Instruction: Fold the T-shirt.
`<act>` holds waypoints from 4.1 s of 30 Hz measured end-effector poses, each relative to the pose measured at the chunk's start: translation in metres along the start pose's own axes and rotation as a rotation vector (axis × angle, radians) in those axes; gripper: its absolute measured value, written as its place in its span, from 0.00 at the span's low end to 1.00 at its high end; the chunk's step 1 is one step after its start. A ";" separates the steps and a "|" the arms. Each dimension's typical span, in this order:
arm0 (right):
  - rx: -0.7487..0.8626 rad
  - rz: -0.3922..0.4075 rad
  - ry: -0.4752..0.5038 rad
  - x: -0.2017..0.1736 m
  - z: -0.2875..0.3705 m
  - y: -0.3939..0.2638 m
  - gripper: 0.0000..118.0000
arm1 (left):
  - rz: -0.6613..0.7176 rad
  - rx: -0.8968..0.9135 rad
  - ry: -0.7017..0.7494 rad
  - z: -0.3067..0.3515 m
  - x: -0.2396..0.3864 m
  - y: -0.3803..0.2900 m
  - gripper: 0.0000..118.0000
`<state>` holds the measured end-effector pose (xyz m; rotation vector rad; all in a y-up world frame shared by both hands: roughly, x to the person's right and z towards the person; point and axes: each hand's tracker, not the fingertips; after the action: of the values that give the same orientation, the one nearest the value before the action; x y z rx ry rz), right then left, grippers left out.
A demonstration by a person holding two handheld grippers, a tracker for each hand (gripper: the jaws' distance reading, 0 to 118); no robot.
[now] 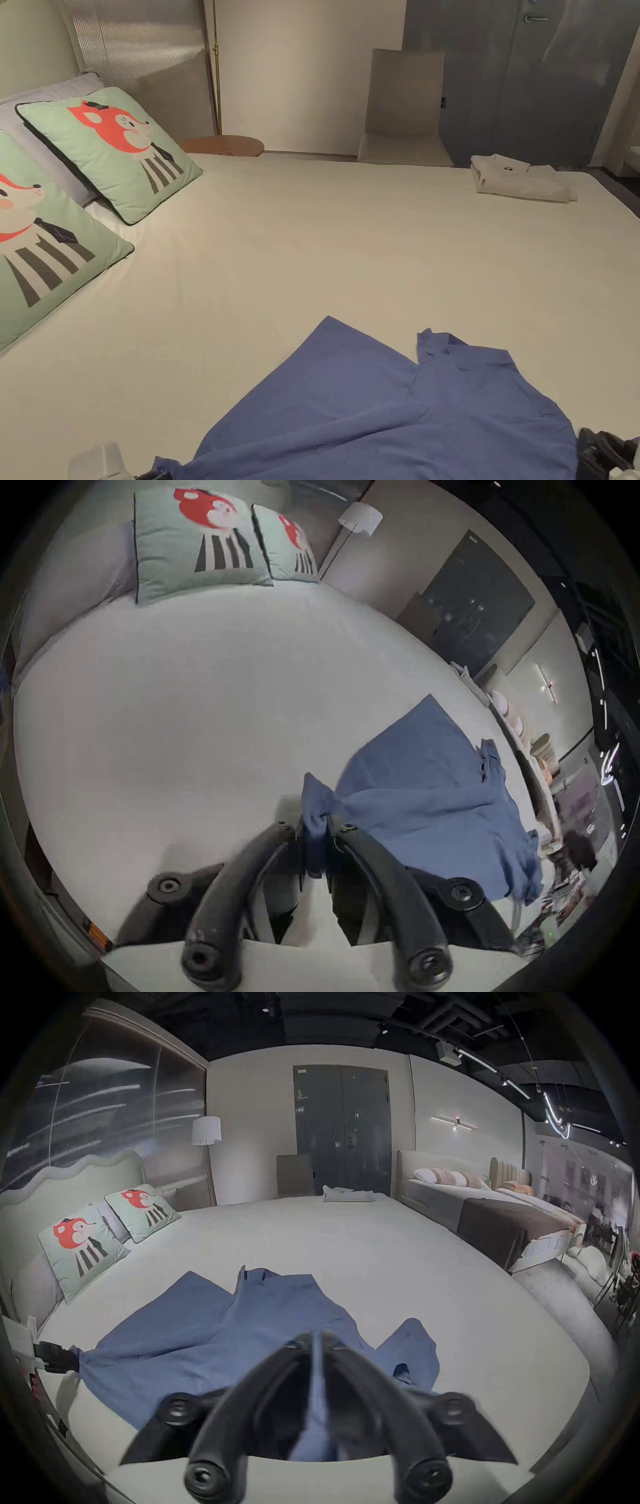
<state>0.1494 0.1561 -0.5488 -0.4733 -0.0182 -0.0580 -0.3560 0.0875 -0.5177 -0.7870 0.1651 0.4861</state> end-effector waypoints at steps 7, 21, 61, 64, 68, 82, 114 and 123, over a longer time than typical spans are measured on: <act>-0.130 0.003 0.041 -0.001 -0.095 0.039 1.00 | 0.003 0.029 -0.014 0.012 0.005 0.001 0.06; -0.451 -0.053 -0.081 0.019 -0.222 0.021 0.70 | -0.025 0.008 0.016 0.003 0.010 0.005 0.06; 0.763 -0.083 0.047 0.033 0.187 0.217 0.03 | -0.239 0.721 -0.278 0.261 0.135 0.171 0.06; 0.790 -0.099 0.063 0.033 0.194 0.248 0.03 | -0.236 0.724 -0.277 0.272 0.145 0.201 0.06; 0.802 -0.095 0.064 0.030 0.192 0.287 0.03 | -0.234 0.732 -0.267 0.276 0.155 0.236 0.06; 0.826 -0.054 0.027 0.011 0.107 0.417 0.03 | -0.223 0.760 -0.208 0.230 0.201 0.358 0.06; 0.716 -0.053 -0.060 -0.008 -0.120 0.480 0.03 | -0.206 0.713 -0.148 0.019 0.266 0.463 0.06; 0.595 -0.064 -0.050 0.010 -0.119 0.403 0.03 | -0.213 0.599 -0.136 0.004 0.244 0.400 0.06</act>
<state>0.1842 0.4592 -0.8381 0.1212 -0.0964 -0.0993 -0.3330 0.4183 -0.8486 -0.1801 0.0906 0.2623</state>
